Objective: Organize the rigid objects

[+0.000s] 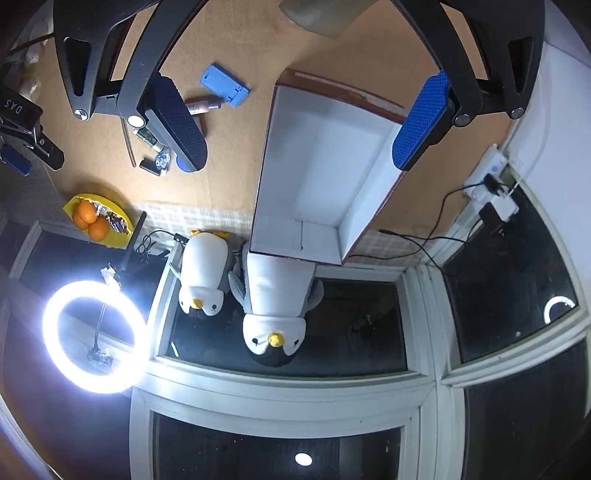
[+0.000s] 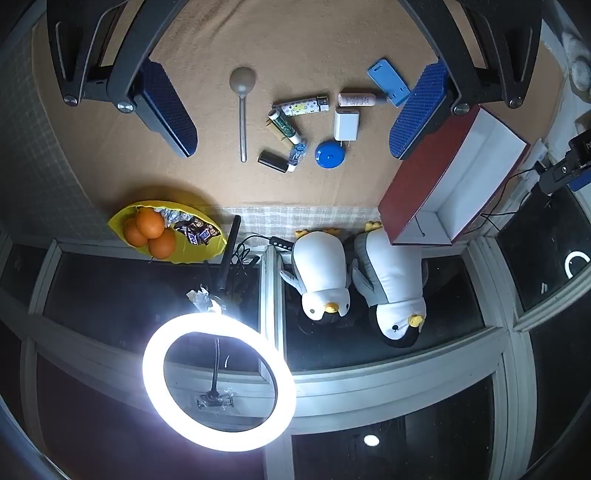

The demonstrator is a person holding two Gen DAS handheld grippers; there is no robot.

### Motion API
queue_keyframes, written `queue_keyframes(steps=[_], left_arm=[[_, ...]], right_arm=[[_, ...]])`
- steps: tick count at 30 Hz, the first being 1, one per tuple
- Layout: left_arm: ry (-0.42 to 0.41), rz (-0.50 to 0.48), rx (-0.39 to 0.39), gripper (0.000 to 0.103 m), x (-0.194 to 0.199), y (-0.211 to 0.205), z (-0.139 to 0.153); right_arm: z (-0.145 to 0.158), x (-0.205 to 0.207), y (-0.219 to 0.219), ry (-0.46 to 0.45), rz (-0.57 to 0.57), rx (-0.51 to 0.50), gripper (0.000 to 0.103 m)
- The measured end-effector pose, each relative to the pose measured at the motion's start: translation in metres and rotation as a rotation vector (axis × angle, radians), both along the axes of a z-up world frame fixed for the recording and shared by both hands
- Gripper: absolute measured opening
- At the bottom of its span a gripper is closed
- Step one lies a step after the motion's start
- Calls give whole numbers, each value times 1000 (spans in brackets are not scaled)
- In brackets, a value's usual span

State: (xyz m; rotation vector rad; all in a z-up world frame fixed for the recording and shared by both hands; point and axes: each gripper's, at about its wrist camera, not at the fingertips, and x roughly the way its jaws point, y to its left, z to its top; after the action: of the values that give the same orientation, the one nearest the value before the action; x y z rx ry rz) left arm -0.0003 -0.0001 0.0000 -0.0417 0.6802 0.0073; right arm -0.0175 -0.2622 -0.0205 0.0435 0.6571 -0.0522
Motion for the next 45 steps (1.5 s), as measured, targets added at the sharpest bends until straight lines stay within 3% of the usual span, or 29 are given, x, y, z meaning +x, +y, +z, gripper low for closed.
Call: queue_keyframes(steps=[6, 13, 45], left_arm=[[-6, -9, -18, 100, -5, 0, 3], [2, -6, -16, 100, -9, 10, -8], [5, -22, -3, 100, -5, -4, 1]], right_arm=[[-2, -1, 0, -13, 0, -37, 103], [3, -5, 2, -12, 1, -22, 103], [1, -8, 1, -8, -2, -16, 103]])
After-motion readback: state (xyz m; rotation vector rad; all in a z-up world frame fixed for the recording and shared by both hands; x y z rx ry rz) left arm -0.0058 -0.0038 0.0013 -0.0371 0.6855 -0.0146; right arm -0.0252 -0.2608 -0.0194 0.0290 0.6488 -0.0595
